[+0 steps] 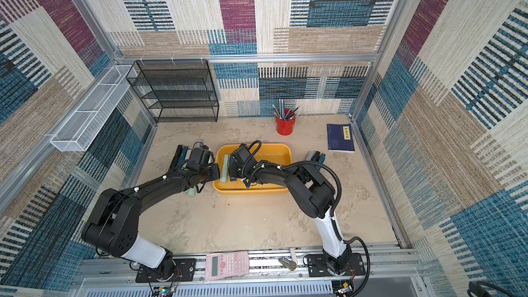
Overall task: Put the pruning pliers into the storage box
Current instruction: Place the pruning pliers in the storage box.
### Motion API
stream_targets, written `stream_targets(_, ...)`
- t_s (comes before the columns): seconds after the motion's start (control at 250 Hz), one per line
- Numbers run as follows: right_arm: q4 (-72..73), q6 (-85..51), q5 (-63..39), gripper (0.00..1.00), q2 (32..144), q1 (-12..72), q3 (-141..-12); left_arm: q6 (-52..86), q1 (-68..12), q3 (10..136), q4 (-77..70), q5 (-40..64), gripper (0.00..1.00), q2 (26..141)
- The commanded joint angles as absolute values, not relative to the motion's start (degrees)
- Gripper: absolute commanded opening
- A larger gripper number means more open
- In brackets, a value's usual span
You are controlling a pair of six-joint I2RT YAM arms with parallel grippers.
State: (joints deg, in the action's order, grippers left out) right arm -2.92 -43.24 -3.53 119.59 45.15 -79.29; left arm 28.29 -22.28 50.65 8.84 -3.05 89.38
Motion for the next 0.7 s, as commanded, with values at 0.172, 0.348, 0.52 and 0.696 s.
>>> stream_targets(0.172, 0.27, -44.23, -6.42, 0.40, 120.50, 45.22, -80.33, 28.83, -22.32, 50.30, 5.71, -3.78, 0.00, 89.30)
stream_targets(0.348, -0.41, -43.41, -5.48, 0.40, 119.97, 45.01, -80.81, 28.78, -22.32, 50.19, 5.57, -3.78, 0.00, 89.30)
stream_targets(0.52, -0.09, -39.32, -3.93, 0.44, 114.11, 43.01, -77.98, 28.44, -22.32, 50.19, 5.73, -4.04, 0.00, 89.21)
stream_targets(0.696, -3.87, -35.27, -0.12, 0.47, 103.10, 38.57, -72.08, 28.08, -22.32, 50.28, 5.97, -4.51, 0.00, 88.87)
